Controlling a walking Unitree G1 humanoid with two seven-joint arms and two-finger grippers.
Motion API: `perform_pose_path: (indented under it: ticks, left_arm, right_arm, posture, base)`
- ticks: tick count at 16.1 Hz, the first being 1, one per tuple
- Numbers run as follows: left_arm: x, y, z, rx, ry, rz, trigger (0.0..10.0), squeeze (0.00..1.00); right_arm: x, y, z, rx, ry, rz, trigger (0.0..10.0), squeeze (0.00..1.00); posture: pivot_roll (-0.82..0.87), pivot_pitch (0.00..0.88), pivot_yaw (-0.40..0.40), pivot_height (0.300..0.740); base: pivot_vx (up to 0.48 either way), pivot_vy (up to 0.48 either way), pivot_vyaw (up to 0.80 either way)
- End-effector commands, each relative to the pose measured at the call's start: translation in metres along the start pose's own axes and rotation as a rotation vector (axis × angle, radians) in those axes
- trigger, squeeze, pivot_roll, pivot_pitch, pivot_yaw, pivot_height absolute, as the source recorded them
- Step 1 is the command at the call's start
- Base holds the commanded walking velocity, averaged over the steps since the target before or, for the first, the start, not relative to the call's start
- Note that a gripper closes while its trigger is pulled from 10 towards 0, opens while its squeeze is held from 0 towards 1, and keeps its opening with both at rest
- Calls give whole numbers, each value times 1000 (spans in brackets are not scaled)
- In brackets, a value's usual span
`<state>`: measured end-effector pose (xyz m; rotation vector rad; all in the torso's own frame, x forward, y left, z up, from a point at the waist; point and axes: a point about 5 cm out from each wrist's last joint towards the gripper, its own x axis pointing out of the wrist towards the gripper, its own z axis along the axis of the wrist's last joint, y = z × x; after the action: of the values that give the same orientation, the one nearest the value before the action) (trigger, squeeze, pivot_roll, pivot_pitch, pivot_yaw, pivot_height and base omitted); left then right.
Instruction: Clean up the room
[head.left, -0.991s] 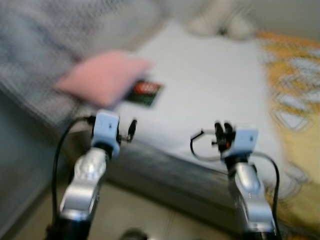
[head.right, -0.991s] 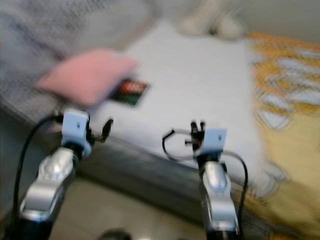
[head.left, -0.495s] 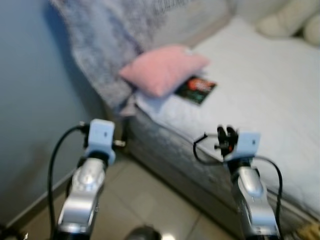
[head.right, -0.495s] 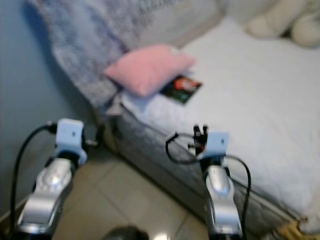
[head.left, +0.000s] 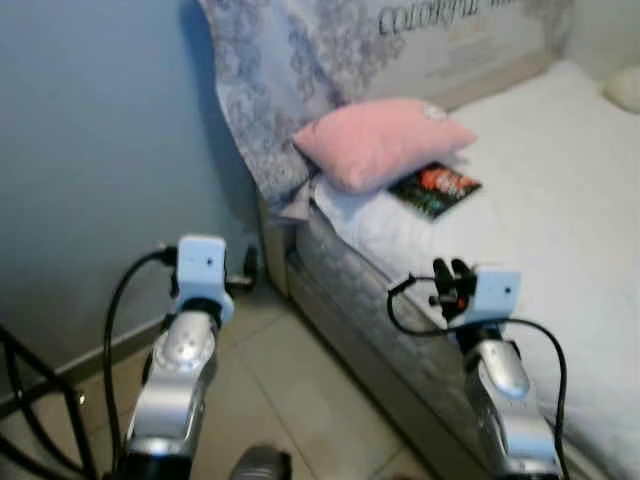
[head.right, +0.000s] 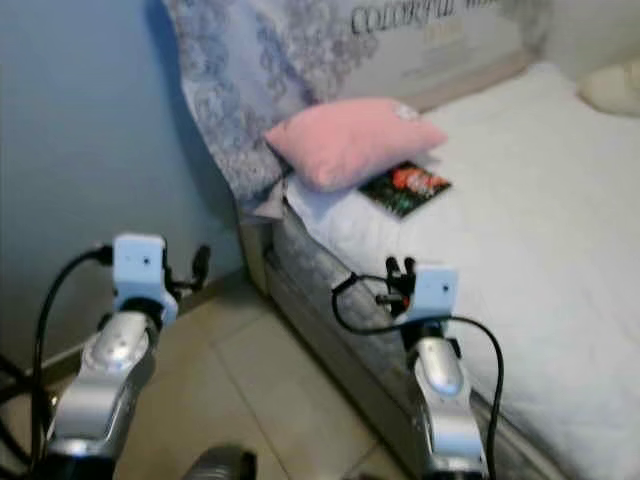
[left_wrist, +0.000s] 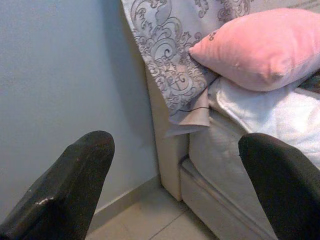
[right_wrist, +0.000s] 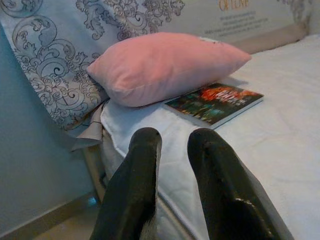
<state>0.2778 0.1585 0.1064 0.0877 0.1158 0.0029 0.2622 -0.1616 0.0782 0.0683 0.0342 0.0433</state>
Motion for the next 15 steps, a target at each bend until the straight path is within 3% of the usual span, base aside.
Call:
perform_pose_path:
  ticks: [1, 4, 11, 15]
  left_arm:
    - [3, 5, 4, 11, -3, 19, 10000, 0]
    - [1, 10, 1, -18, 3, 29, 10000, 0]
    - [1, -3, 12, 17, -70, -66, 10000, 0]
    - [4, -7, 9, 12, -49, -77, 10000, 0]
  right_arm:
    - [3, 3, 3, 15, -9, 14, 10000, 0]
    - [0, 3, 1, 15, 0, 21, 10000, 0]
    - [0, 1, -1, 20, 12, 34, 10000, 0]
    - [0, 0, -2, 26, 22, 44, 10000, 0]
  posture:
    - [4, 0, 22, 710]
    - [6, 0, 19, 710]
    - [1, 0, 26, 710]
    - [-5, 0, 26, 710]
  base:
    - [0, -480, 600]
    - [0, -466, 600]
    - [0, 0, 597]
    - [0, 0, 592]
